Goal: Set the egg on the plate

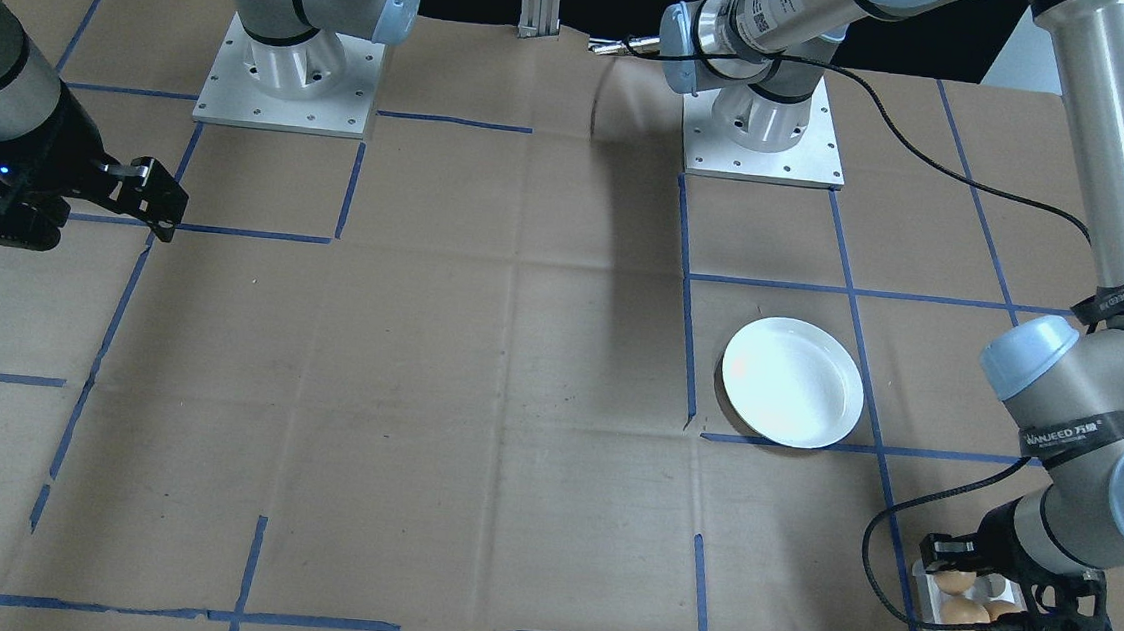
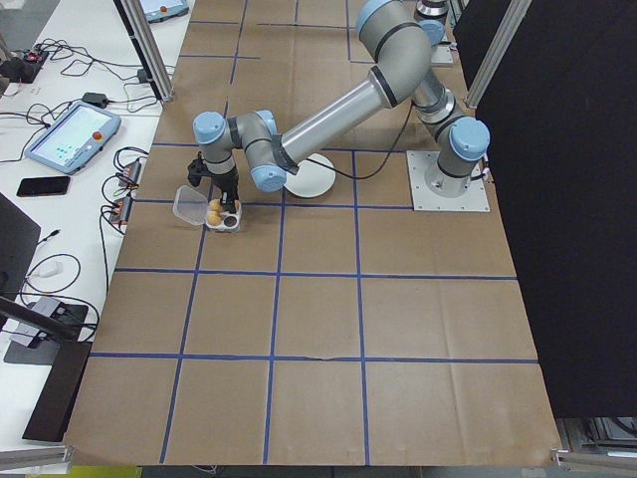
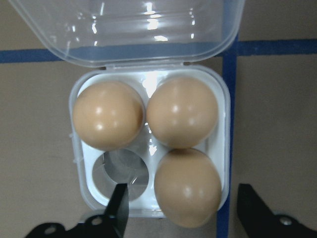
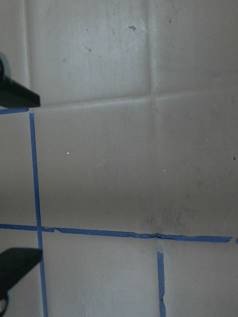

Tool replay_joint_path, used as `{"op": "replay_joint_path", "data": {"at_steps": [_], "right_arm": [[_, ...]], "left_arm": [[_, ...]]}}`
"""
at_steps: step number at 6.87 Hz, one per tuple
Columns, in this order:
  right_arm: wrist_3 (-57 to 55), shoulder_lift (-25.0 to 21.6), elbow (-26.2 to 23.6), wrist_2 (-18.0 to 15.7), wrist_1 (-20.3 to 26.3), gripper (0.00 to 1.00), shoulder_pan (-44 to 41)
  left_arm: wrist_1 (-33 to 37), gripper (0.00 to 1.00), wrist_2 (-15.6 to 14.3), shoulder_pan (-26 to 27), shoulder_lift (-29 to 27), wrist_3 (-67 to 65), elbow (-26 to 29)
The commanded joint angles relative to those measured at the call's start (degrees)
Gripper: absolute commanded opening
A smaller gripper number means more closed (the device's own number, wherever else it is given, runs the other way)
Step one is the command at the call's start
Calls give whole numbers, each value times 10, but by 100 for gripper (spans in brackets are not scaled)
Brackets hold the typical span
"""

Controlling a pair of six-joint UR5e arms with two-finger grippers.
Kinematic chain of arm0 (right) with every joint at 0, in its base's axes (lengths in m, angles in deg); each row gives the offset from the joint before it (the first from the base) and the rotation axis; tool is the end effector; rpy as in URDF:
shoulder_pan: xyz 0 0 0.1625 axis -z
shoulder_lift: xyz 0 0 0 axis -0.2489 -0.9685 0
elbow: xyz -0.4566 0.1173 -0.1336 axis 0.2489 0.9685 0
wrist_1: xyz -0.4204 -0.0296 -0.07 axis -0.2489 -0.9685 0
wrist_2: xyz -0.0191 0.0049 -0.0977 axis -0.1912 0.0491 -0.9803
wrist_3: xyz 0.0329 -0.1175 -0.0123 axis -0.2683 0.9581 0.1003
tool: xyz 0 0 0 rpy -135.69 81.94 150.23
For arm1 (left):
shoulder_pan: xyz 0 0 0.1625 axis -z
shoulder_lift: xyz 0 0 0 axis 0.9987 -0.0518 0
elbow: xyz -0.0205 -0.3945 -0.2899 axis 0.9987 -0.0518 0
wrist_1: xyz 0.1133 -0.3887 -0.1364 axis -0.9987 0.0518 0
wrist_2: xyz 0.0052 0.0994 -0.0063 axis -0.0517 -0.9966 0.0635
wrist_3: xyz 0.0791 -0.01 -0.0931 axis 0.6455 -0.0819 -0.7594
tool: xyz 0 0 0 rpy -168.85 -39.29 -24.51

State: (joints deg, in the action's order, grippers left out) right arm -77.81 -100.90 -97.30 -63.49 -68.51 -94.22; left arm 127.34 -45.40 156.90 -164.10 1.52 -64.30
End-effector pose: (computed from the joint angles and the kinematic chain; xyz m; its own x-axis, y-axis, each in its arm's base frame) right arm 0.0288 -0.5443 0.4731 -0.9981 0.0309 0.0536 0.0372 0.9919 0.1218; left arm 0.1455 -0.7534 0.2332 -0.9964 0.0053 -0.0845 0.0036 0.9998 0.0198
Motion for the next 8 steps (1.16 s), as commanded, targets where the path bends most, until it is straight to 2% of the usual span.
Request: {"op": "replay_joint_path", "data": {"at_steps": [1,3,4,6,8], "right_arm": [[0,0,0,0,0,100,0],[0,0,0,0,-1,100,0],[0,0,0,0,-1,100,0],[0,0,0,0,0,100,0],[0,0,0,0,0,100,0]], "left_arm": [[-1,31,0,0,3,-3,1],[-1,8,0,1,5,-4,2],[-1,0,0,1,7,-5,3],[13,0,-4,1,47,-5,-2],[69,0,-4,7,112,-41,-13]]}}
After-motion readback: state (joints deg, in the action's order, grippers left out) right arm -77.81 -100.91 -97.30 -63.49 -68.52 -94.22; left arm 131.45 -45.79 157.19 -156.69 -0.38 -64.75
